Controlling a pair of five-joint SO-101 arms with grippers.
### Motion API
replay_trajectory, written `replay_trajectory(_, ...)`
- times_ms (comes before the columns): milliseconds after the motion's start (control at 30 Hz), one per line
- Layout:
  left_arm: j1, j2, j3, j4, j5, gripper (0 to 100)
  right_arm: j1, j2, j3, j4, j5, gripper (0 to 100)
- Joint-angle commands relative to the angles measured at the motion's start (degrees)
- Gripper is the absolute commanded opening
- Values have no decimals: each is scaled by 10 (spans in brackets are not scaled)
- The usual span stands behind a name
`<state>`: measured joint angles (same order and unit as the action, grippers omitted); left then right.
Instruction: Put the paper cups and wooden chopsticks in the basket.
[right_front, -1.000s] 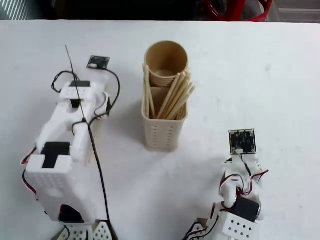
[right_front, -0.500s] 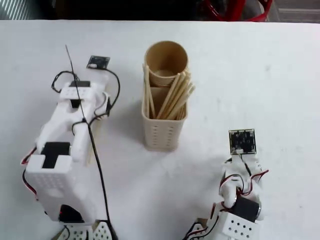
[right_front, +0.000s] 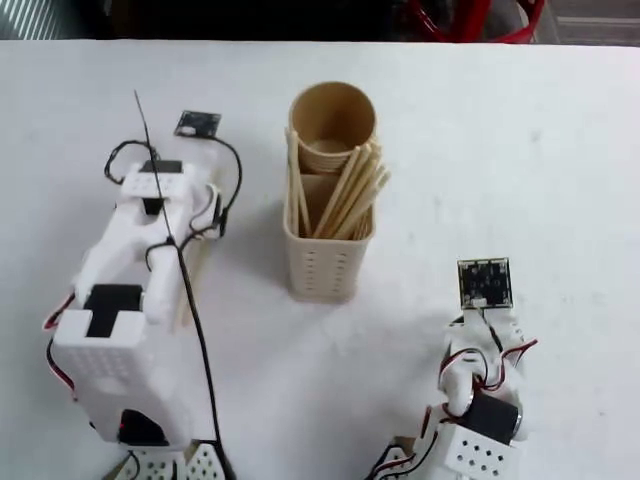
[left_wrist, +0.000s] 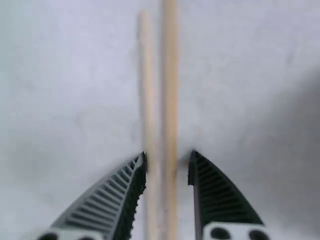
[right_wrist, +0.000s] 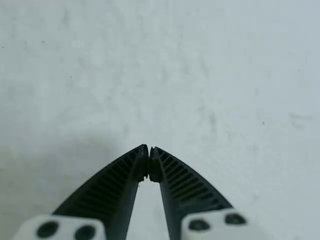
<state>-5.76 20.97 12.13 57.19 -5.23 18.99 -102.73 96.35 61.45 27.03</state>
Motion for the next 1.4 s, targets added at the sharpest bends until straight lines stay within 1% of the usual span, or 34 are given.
replay_trajectory(0,15,-2,-18,4,-5,155,5,-2,5,3,2,18)
replay_trajectory(1067,18,-2,-16,4,-4,152,5,-3,5,3,2,18)
replay_trajectory(1133,18,-2,-16,4,-4,124,5,-3,5,3,2,18)
replay_trajectory(1267,18,-6,-16,4,-6,33,5,-3,5,3,2,18)
replay_trajectory(1300,18,-6,-16,4,-6,20,5,-3,5,3,2,18)
replay_trajectory(1367,18,-6,-16,4,-6,25,5,-3,5,3,2,18)
